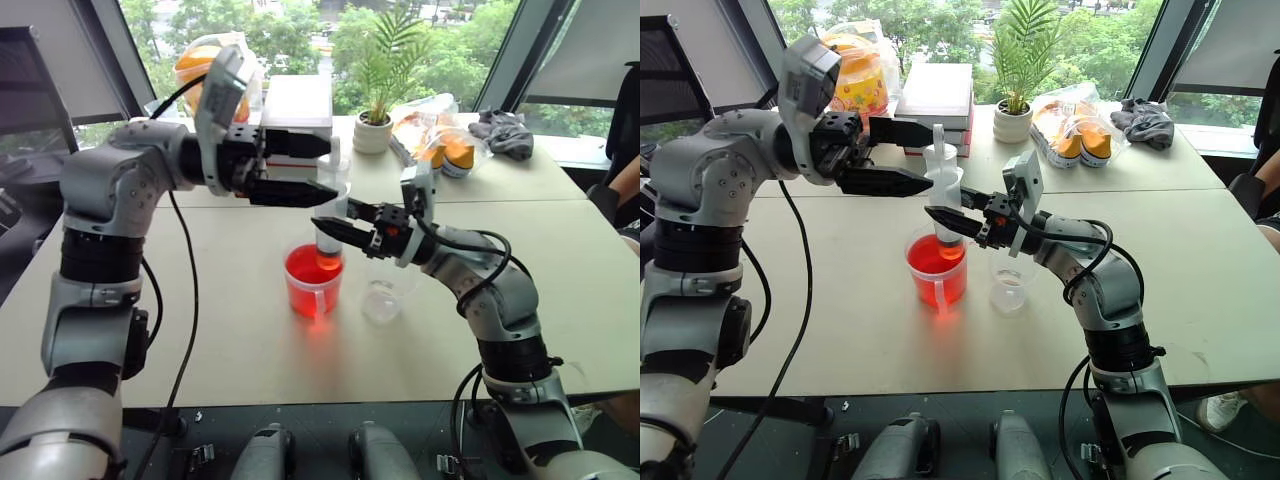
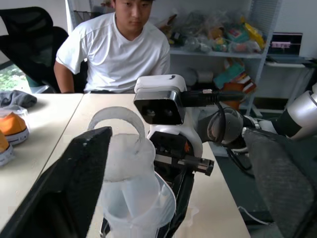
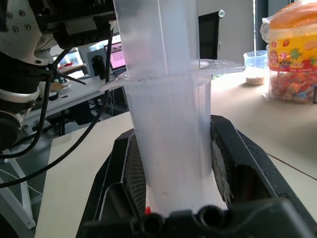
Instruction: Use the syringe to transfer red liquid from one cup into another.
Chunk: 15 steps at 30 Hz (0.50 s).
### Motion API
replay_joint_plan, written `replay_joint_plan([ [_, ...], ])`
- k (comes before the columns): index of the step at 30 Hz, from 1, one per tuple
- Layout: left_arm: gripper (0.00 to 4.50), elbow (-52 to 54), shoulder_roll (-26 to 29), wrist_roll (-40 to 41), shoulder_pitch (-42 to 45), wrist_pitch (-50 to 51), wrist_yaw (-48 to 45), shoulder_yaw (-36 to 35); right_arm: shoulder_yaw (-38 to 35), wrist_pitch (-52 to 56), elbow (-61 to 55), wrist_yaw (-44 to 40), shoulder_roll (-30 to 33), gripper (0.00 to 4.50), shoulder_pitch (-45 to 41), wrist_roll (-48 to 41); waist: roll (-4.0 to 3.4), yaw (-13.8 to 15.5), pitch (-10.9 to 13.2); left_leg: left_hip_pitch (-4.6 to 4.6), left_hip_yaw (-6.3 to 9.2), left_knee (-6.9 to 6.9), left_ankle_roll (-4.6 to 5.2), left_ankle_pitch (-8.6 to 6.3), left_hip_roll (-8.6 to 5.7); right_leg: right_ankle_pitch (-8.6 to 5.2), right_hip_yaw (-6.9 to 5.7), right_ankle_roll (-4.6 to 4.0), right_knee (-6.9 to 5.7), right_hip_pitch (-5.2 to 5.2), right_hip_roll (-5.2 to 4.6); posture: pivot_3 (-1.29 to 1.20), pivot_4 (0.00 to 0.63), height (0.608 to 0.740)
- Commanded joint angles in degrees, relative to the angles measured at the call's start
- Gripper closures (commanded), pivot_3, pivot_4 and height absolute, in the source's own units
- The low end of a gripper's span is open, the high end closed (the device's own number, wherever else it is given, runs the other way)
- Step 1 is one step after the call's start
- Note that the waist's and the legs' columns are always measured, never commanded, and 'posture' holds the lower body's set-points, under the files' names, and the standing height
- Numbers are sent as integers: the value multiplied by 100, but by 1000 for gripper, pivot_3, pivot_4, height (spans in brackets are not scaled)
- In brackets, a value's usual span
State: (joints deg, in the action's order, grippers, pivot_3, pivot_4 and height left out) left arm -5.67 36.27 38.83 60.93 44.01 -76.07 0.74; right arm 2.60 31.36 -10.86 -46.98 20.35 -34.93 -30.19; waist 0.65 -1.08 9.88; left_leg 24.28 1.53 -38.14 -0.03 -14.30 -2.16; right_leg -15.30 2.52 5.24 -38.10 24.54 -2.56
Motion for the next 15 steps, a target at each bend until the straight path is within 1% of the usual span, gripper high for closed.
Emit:
replay_joint_plan([
  [1,48,123,242,-15,-126,-53,72,-251,3,-59,-302,-121,-24,3029,-208,-189,0,-2,0,0,0,0,0,0,1,0,0,0,0,0,0,0,150,740],
  [6,48,258,599,8,-438,36,161,-430,-141,1,-320,-9,-20,3029,-311,-316,0,5,0,0,0,0,0,0,0,0,0,0,0,1,0,0,150,740],
  [8,48,214,654,-40,-480,-29,226,-461,-190,34,-349,34,-13,3029,-346,-380,0,22,0,0,1,0,0,0,0,0,0,0,0,1,0,0,150,740],
  [12,48,123,581,-40,-412,-108,340,-471,-318,154,-509,148,70,3029,-449,-515,0,37,0,1,1,0,0,0,-1,0,-2,0,3,-2,-4,0,150,740],
  [15,48,20,454,-89,-325,-222,359,-410,-670,435,-700,339,209,3029,-647,-879,0,31,0,1,1,0,0,0,-1,0,-1,0,2,-1,-5,0,150,740],
])
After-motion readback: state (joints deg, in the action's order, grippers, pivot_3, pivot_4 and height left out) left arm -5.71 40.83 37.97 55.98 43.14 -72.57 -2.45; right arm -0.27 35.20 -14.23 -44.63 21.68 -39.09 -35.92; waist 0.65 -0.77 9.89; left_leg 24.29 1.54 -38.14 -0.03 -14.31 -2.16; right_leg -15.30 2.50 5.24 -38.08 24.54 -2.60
